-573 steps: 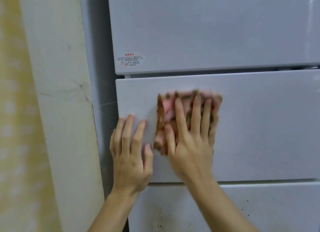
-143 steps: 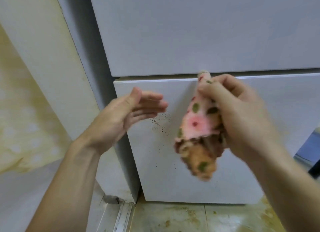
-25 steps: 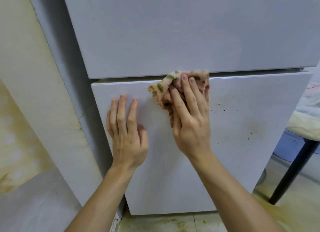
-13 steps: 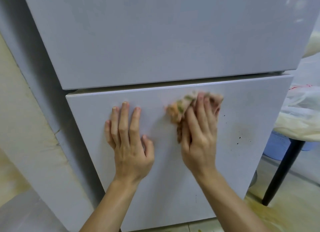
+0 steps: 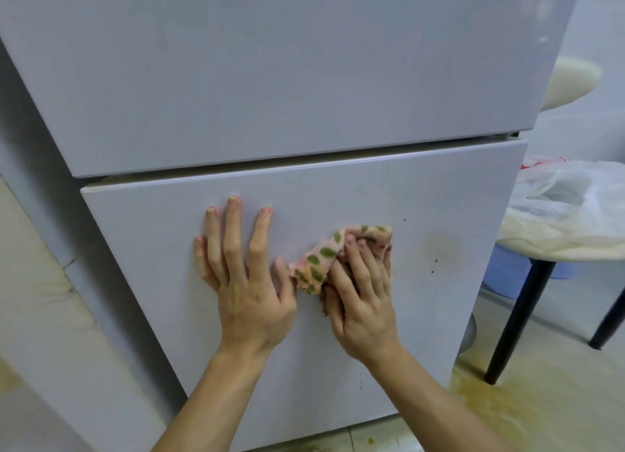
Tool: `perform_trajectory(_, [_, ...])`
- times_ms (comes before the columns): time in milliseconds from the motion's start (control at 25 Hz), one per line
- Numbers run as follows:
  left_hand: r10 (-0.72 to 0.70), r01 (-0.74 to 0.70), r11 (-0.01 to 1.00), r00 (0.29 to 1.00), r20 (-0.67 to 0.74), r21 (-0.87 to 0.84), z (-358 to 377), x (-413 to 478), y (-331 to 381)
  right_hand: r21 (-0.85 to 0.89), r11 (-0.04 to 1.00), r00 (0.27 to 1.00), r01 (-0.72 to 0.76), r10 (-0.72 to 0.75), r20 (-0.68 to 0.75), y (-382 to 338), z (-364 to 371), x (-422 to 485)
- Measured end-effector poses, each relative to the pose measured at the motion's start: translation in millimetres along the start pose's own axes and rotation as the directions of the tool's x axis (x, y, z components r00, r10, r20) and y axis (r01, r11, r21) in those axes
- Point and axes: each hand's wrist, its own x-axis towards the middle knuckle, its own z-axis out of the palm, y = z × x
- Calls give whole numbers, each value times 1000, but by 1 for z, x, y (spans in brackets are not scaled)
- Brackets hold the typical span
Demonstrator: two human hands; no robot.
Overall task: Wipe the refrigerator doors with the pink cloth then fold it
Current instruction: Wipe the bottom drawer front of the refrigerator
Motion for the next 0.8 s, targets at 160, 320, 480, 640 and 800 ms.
perform_trajectory(160, [0, -1, 1000, 999, -40, -22, 6, 6, 11, -20, 995, 994, 98, -97, 42, 20, -20, 28])
perform_trajectory(320, [37, -38, 999, 997, -67, -3, 12, 19, 31, 37, 999, 989, -19, 24, -144, 28, -37, 102])
perform_trajectory(480, [31, -31, 1000, 998, -60, 0, 20, 19, 42, 63, 997, 985, -38, 48, -163, 37, -27, 67])
perform_trajectory(640, [61, -59, 998, 995, -73, 35, 25, 15, 36, -45, 998, 999, 47, -46, 19, 76, -27, -27])
perform_trajectory(800, [65, -61, 997, 994, -93, 43, 28, 14, 38, -57, 996, 993, 69, -64, 96, 85, -39, -32])
